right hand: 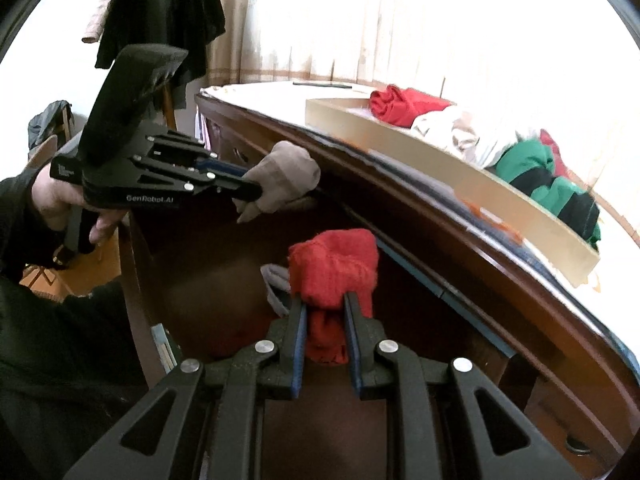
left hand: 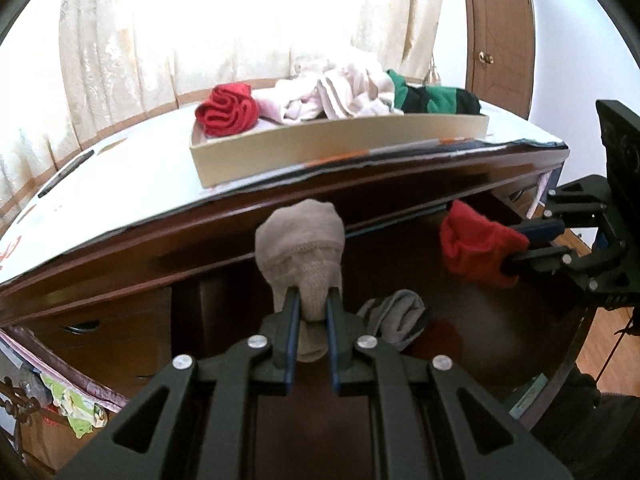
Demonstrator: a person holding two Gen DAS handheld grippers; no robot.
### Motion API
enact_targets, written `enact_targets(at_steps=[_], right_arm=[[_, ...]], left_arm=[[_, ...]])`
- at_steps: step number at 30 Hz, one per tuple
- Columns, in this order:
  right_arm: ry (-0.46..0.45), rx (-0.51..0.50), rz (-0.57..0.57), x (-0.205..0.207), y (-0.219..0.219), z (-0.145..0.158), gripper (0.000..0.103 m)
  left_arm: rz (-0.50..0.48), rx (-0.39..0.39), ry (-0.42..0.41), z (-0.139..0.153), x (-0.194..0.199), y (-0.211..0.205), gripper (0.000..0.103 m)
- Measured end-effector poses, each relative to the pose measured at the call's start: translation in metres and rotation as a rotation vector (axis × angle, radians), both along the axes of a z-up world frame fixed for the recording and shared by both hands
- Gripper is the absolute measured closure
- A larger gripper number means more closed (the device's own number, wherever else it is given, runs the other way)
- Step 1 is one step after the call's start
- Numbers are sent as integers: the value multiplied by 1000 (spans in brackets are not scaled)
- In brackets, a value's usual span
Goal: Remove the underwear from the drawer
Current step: 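Lift the beige sock with the left gripper while the right gripper lifts the red sock, then carry the beige and red socks over the tray with both grippers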
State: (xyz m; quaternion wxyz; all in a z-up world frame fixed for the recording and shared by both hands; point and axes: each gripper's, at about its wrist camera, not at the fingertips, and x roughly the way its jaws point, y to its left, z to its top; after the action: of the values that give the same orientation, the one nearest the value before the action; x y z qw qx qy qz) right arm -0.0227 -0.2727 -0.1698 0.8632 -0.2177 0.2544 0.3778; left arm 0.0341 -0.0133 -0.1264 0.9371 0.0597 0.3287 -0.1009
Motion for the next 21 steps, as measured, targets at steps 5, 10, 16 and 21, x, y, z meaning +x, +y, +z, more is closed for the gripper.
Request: enact_targets(at_steps=[5, 10, 16, 21], right_arm=[[-34, 35, 4, -5, -3, 16, 84], [-67, 74, 8, -9, -3, 32, 84], [-99, 105, 12, -11, -3, 45, 84], [-110, 138, 5, -9, -3, 54, 84]], left_arm=[[0, -8, -34, 11, -7, 1, 93], [2, -18, -72, 24, -12, 2, 93], [10, -26, -116, 36, -15, 4, 93], [19, -32, -158, 49, -14, 6, 93]])
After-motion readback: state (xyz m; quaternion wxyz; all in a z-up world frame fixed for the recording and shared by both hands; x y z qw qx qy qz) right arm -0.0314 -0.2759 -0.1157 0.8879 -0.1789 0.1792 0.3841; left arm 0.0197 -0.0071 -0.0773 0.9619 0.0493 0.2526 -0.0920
